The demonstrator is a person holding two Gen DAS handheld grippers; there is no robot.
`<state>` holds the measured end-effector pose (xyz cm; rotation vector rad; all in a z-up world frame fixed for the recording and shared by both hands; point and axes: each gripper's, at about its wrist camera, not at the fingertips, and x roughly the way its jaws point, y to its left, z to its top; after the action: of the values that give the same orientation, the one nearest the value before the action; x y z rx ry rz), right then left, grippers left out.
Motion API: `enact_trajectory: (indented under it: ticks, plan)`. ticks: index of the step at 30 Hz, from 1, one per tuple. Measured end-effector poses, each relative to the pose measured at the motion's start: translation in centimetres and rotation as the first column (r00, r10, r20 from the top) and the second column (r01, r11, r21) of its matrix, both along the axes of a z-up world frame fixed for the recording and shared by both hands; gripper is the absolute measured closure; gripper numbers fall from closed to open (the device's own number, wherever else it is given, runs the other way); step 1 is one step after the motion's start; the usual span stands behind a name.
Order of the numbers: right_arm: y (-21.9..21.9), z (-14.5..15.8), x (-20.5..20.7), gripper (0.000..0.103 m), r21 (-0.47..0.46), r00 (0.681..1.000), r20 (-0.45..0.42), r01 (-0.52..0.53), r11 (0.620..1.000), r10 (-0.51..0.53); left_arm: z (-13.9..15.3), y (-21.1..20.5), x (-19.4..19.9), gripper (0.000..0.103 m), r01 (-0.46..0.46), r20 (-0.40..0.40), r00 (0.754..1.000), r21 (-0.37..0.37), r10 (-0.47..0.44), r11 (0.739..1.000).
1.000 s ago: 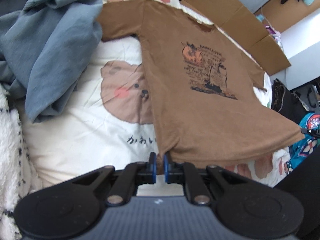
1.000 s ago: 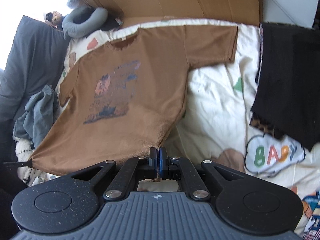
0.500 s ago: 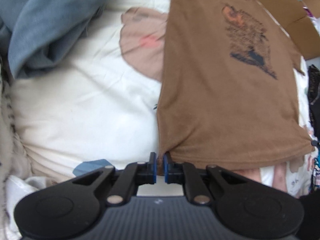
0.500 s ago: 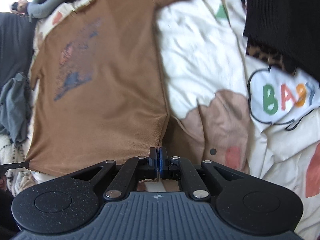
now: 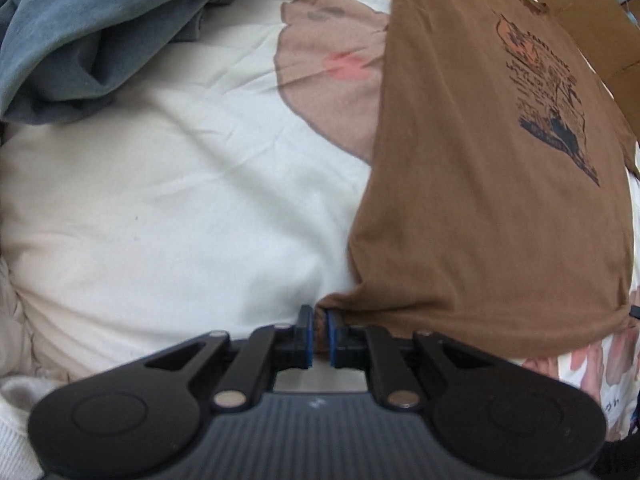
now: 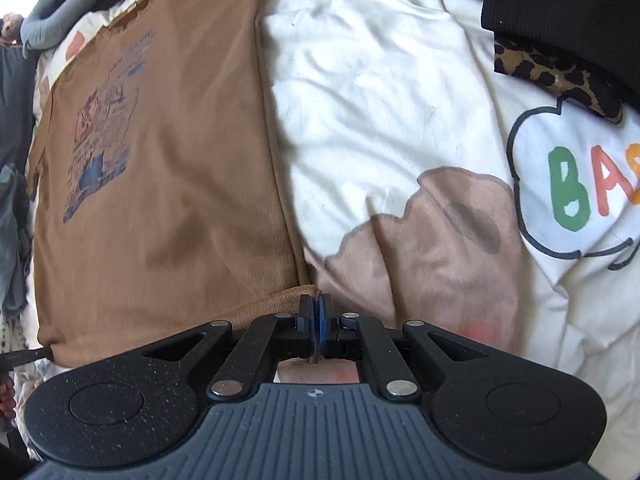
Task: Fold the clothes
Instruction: 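Pull the hem taut with the left tool while the right tool holds the side edge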
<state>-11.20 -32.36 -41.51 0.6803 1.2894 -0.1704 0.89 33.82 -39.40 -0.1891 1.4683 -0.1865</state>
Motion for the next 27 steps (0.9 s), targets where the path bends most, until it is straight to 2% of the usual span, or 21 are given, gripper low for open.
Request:
enact_trajectory:
  ticks: [6, 9, 13, 15, 16, 21, 27]
  plan:
    - [0.3, -0.4, -0.2, 0.100, 0.010, 1.000, -0.009, -0.005, 1.000, 0.005, 0.7, 0.4, -0.5, 0.088, 0.062, 0.022, 0.998, 0.007, -0.062, 0.998]
    - [0.3, -0.2, -0.6, 0.100, 0.019, 1.000, -0.005, -0.016, 1.000, 0.016, 0.5, 0.8, -0.9, 0.086, 0.062, 0.019, 0.998, -0.001, -0.062, 0.998]
    - [0.7, 0.0, -1.0, 0.099, 0.012, 0.999, 0.003, -0.042, 0.999, 0.042, 0.5, 2.2, -1.2, 0.077, 0.002, 0.010, 1.000, -0.062, -0.001, 0.998]
    - [1.0, 0.0, -1.2, 0.092, 0.000, 0.998, 0.008, -0.061, 0.998, 0.061, 0.4, 2.8, -1.3, 0.075, -0.038, -0.003, 0.999, -0.106, 0.038, 0.994]
    - [1.1, -0.1, -1.2, 0.090, -0.004, 0.998, 0.010, -0.068, 0.998, 0.068, 0.4, 3.1, -1.3, 0.075, -0.053, -0.009, 0.999, -0.118, 0.052, 0.992]
    - [1.7, -0.7, -1.4, 0.090, -0.010, 0.996, 0.015, -0.093, 0.996, 0.093, 0.0, 2.7, -1.4, 0.089, -0.090, -0.034, 0.996, -0.115, 0.087, 0.989]
    - [2.4, -0.9, -1.7, 0.092, -0.014, 0.992, 0.030, -0.123, 0.992, 0.123, 0.3, 2.6, -1.3, 0.096, -0.036, -0.027, 0.999, -0.078, 0.034, 0.996]
